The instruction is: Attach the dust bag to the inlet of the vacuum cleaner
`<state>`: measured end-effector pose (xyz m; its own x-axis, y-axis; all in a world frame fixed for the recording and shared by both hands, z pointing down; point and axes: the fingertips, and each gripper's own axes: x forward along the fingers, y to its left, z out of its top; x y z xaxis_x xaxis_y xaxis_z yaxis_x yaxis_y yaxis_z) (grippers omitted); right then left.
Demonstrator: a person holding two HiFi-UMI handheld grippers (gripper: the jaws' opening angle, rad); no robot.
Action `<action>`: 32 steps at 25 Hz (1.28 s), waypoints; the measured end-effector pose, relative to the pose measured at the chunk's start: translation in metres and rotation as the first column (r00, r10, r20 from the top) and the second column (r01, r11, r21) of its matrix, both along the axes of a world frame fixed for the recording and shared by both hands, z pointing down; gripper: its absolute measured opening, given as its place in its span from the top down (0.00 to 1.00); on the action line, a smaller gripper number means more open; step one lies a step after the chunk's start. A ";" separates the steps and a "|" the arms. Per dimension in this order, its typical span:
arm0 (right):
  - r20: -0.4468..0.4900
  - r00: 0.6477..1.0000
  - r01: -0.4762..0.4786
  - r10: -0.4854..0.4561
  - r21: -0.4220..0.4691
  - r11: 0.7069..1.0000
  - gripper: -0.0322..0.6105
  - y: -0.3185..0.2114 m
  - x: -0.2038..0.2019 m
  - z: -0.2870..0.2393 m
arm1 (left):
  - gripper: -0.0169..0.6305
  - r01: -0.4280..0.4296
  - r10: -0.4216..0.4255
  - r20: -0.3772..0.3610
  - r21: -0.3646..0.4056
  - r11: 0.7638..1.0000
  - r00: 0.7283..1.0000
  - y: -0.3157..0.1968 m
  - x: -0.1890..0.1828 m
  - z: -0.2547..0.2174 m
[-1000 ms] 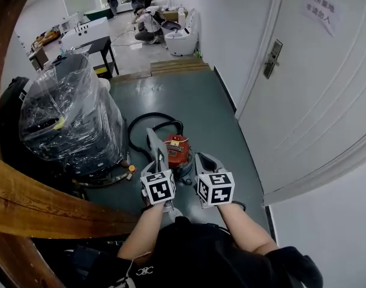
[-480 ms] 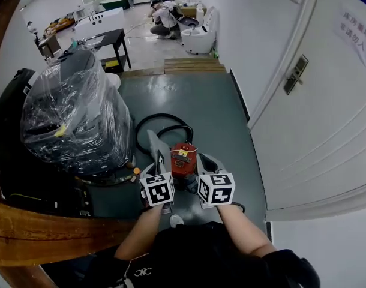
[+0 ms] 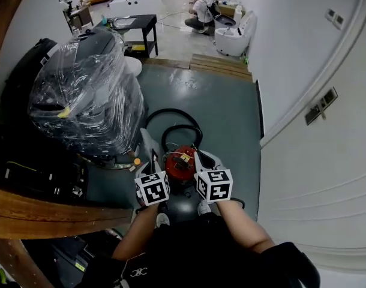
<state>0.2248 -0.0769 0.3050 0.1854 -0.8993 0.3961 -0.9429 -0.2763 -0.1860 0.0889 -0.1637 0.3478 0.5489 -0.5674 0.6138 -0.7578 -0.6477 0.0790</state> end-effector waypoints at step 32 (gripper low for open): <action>0.117 0.797 0.590 -0.593 -0.359 0.723 0.95 -0.062 0.011 0.250 | 0.93 0.559 -0.534 0.165 -0.220 0.799 0.829 0.061 -0.067 0.249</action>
<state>0.2355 -0.1392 0.5548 -0.3325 -0.6193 0.7113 -0.9383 0.2929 -0.1836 0.0219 -0.1029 0.5963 0.1291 -0.5781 0.8057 -0.9914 -0.0911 0.0935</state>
